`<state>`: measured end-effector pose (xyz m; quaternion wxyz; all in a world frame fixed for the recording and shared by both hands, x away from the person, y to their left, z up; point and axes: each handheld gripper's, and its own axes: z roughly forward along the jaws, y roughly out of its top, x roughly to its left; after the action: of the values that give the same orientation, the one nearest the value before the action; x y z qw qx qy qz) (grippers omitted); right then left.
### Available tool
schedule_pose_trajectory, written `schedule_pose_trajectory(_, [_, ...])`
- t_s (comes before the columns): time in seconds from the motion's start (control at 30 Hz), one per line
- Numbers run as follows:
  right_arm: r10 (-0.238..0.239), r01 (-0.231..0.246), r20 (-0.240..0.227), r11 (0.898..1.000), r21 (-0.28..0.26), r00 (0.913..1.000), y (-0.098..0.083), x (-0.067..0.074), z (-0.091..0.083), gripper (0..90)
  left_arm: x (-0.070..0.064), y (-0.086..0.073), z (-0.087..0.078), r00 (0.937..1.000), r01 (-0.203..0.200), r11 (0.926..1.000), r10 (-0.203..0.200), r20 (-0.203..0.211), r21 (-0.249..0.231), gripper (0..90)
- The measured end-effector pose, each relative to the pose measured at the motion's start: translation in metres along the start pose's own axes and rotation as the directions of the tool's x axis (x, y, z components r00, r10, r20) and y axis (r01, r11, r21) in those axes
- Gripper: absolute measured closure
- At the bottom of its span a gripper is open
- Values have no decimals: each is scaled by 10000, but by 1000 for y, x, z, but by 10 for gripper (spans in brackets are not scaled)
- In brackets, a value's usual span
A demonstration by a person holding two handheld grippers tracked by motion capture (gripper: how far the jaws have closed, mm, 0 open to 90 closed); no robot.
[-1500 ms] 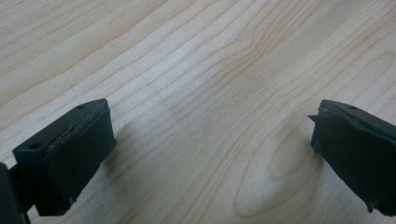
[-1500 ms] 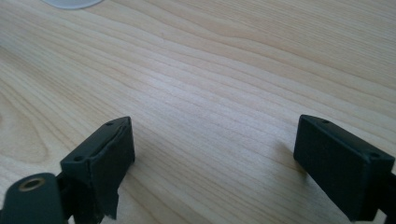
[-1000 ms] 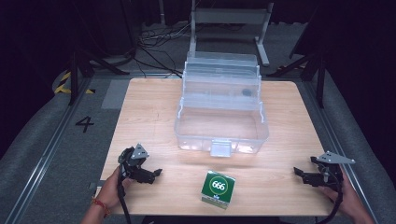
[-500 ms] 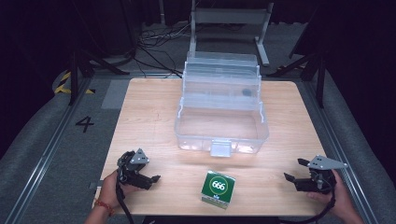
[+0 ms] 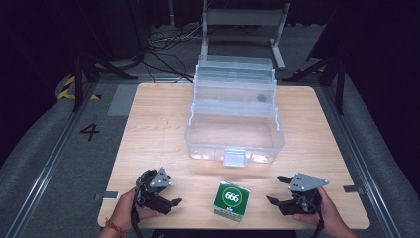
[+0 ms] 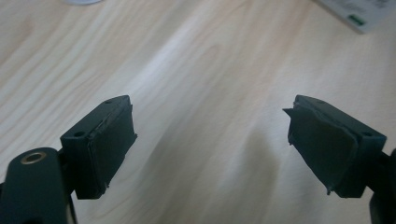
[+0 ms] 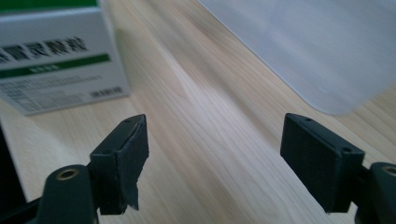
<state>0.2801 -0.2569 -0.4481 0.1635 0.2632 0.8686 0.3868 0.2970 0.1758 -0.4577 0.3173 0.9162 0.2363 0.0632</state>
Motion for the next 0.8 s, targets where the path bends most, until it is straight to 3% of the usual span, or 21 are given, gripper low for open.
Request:
schedule_pose_trajectory(0.03, [-26, 26, -102, 10000, -11, 9999, 2, 3, 1, 246, -6, 4, 3, 9994, -236, 9994, 229, 277, 259, 155])
schedule_pose_trajectory(0.13, [-429, 426, -328, 9991, -85, 9985, 10, 14, 8, 252, -20, 13, 8, 9953, -811, 9963, 793, 554, 294, 155])
schedule_pose_trajectory(0.27, [-709, 697, -815, 9974, -173, 9941, 18, 27, 16, 258, -35, 22, 14, 9881, -1238, 9918, 1203, 961, 318, 158])
schedule_pose_trajectory(0.37, [-846, 839, -909, 9964, -119, 9923, 22, 33, 22, 259, -40, 26, 16, 9838, -1486, 9882, 1439, 1070, 376, 158])
schedule_pose_trajectory(0.47, [-953, 947, -904, 9955, -104, 9913, 26, 37, 26, 260, -40, 29, 15, 9837, -1477, 9886, 1438, 1083, 286, 156])
schedule_pose_trajectory(0.67, [-730, 715, -810, 9972, -218, 9940, 30, 34, 29, 269, -39, 35, 12, 9838, -1433, 9897, 1426, 1090, -16, 157])
schedule_pose_trajectory(0.8, [-742, 727, -641, 9970, -256, 9952, 36, 32, 33, 275, -42, 43, 11, 9789, -1796, 9837, 1779, 1002, 88, 156])
